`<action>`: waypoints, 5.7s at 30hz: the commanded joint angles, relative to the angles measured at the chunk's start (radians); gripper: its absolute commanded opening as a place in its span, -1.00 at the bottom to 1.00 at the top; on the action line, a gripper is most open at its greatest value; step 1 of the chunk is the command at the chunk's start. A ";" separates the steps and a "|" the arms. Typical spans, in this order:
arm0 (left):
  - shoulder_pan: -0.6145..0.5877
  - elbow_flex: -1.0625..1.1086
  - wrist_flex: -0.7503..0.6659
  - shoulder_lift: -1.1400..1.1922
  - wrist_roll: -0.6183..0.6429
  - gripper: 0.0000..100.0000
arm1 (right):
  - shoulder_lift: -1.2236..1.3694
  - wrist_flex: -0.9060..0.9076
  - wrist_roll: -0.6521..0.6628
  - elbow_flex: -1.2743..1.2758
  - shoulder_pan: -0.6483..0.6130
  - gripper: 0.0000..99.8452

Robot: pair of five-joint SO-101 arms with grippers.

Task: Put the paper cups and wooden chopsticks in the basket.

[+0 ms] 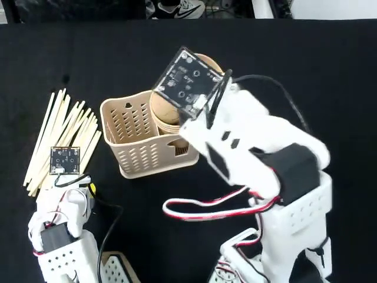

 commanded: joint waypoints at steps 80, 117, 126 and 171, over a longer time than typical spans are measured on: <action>0.071 -1.438 -0.052 1.953 -0.269 -0.51 | -1.285 -0.951 -0.413 1.885 0.723 -0.97; 0.229 -1.205 -0.275 1.568 0.003 -0.94 | -1.290 -0.925 -0.407 1.883 0.697 -0.97; 0.194 -0.662 -0.950 1.086 0.172 -0.94 | -1.290 -0.925 -0.407 1.883 0.697 -0.97; 0.341 -1.047 -0.689 0.327 0.621 -0.94 | -1.290 -0.925 -0.407 1.883 0.697 -0.97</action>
